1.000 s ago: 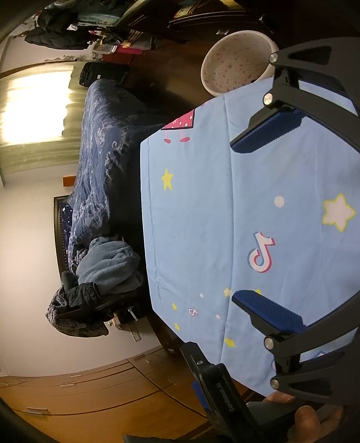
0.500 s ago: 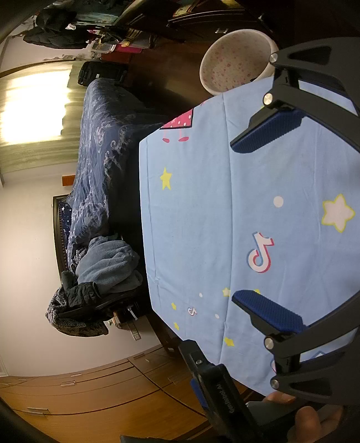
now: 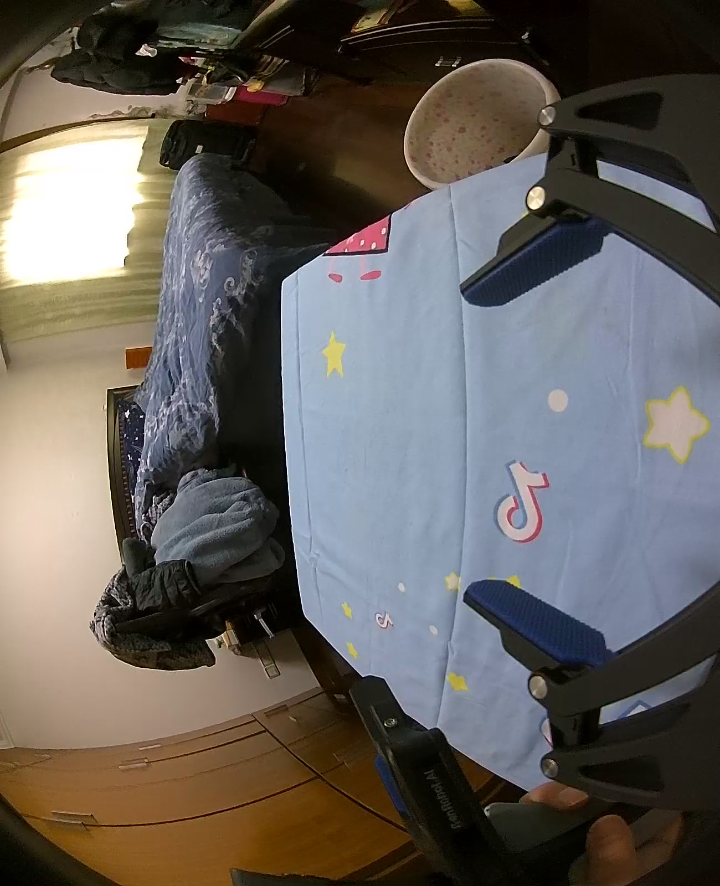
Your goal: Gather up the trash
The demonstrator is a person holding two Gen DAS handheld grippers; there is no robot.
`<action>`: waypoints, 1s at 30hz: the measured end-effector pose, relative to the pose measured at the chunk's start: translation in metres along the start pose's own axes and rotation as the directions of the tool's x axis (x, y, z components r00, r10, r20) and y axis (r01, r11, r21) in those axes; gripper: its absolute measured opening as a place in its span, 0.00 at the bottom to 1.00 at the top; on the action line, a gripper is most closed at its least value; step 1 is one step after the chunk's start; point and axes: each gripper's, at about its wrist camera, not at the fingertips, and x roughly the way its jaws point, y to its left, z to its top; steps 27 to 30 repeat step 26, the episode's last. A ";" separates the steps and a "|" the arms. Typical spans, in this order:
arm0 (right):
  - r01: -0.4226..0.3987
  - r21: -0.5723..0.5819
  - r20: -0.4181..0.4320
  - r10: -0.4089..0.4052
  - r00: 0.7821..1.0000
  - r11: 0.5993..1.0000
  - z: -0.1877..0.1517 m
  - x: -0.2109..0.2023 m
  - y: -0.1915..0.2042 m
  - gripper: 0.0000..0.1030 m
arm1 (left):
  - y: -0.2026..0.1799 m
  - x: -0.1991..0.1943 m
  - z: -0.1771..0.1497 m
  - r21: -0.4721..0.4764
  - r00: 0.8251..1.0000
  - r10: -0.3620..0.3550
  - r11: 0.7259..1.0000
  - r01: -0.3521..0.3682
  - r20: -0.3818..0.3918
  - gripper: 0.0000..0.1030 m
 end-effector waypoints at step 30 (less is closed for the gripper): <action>0.005 -0.002 -0.001 -0.005 1.000 1.000 0.000 0.000 0.001 0.97 | 0.000 0.000 0.005 0.009 1.000 0.011 1.000 -0.011 0.002 0.96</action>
